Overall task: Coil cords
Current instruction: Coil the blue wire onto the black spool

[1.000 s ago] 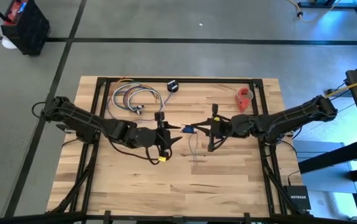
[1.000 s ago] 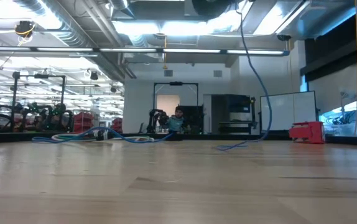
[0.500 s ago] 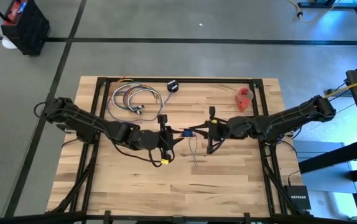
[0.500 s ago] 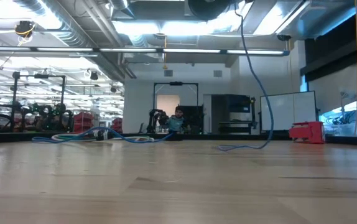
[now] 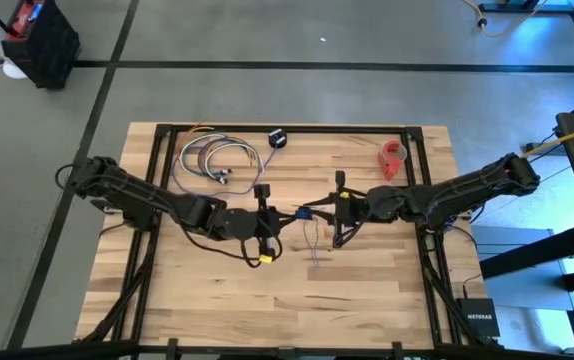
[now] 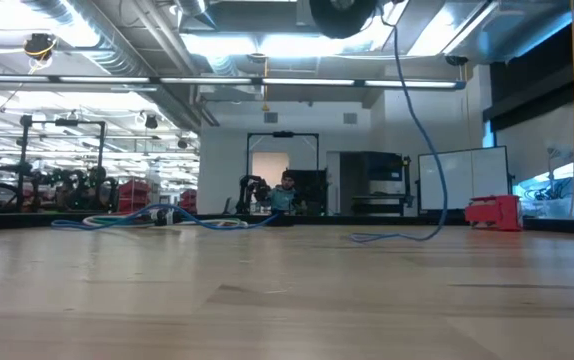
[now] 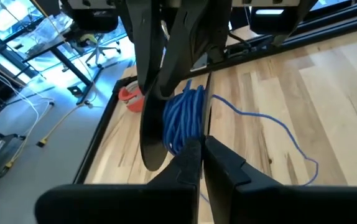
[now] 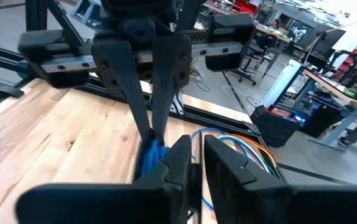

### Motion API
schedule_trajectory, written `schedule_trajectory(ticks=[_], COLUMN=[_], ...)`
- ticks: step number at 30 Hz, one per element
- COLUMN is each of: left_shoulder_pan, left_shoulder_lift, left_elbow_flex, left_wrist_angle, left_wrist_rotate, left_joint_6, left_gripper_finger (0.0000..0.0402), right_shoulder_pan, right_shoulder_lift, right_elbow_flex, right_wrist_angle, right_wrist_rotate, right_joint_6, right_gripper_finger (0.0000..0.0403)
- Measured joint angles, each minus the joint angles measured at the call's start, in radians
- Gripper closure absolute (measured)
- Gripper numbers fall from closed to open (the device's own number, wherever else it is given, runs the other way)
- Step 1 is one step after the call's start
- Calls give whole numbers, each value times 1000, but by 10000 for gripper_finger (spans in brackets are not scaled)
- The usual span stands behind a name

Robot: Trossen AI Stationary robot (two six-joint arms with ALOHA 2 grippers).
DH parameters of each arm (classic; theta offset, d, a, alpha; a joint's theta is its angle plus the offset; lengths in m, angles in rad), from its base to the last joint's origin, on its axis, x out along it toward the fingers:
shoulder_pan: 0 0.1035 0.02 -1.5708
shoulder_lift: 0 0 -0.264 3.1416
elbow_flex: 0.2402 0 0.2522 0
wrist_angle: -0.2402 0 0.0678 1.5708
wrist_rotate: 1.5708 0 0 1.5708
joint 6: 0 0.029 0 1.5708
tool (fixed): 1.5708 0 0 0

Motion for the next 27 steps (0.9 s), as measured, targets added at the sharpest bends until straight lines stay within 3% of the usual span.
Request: schedule_trajectory(ticks=[14, 17, 23, 27], left_shoulder_pan=[3, 3, 3, 4], left_shoulder_lift=[0, 0, 0, 0], left_elbow_flex=[0, 0, 0, 0], left_wrist_angle=[-5, -16, -21, -21], left_wrist_rotate=[-9, -39, -59, -59], left_joint_6=[4, 5, 3, 3], left_gripper_finger=[399, 398, 397, 397], right_shoulder_pan=[0, 3, 80, 143], right_shoulder_lift=[-3, -41, -88, -91], right_elbow_flex=[7, 77, 283, 278], right_wrist_angle=[5, -144, -679, -850], right_wrist_rotate=[-36, -25, 83, 93], right_joint_6=[32, 67, 213, 339], right_gripper_finger=[352, 349, 297, 260])
